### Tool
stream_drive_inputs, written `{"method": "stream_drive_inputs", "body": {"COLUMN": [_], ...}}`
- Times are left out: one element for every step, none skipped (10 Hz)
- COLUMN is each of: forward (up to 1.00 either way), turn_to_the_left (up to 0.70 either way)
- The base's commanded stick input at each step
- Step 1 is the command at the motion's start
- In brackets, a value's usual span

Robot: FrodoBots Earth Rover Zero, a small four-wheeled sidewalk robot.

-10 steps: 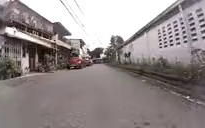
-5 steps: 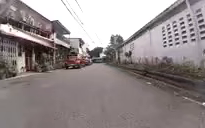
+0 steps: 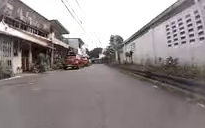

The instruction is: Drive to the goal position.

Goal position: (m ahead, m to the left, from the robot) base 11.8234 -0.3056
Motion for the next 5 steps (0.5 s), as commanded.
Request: {"method": "stream_drive_inputs", "body": {"forward": [0.7, 0.7, 0.7, 0.7, 0.7], "turn_to_the_left": [0.0, 0.0, 0.0, 0.0, 0.0]}}
